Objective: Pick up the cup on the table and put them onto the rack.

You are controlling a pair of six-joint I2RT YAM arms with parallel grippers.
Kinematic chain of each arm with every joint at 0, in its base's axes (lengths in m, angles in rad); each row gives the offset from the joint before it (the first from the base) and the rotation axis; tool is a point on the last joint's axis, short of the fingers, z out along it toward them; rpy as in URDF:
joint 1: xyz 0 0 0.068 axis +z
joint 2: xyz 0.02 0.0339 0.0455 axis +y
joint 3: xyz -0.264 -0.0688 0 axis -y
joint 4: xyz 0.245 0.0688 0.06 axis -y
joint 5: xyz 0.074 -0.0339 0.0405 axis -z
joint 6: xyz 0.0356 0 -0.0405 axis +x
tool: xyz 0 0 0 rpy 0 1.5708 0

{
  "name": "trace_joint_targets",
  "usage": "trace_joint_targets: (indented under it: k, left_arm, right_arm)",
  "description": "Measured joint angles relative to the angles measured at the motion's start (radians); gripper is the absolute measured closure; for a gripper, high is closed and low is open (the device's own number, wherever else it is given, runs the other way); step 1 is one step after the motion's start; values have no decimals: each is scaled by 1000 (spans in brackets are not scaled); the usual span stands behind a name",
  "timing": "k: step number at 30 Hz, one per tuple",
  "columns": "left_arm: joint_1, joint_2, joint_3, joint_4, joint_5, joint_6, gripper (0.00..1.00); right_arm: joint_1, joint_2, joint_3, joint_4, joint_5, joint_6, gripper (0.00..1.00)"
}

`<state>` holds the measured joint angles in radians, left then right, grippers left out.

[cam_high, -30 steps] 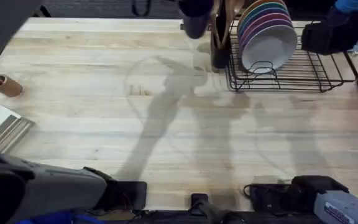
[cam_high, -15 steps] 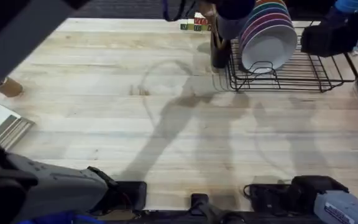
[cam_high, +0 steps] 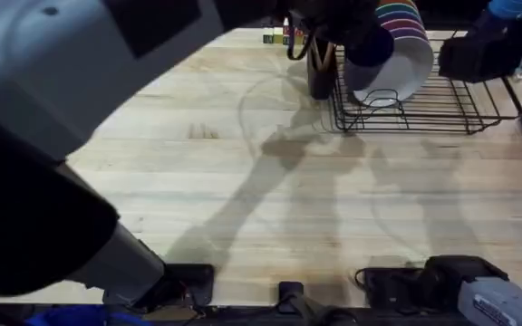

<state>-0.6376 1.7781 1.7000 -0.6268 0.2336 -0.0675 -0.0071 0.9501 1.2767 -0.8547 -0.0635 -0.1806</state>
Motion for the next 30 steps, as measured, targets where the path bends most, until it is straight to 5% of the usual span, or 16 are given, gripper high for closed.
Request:
trace_joint_targets:
  k: [30]
  left_arm:
    - [-5,194,0,53,18,-91,961]
  right_arm:
    - [0,0,0,0,0,0,6]
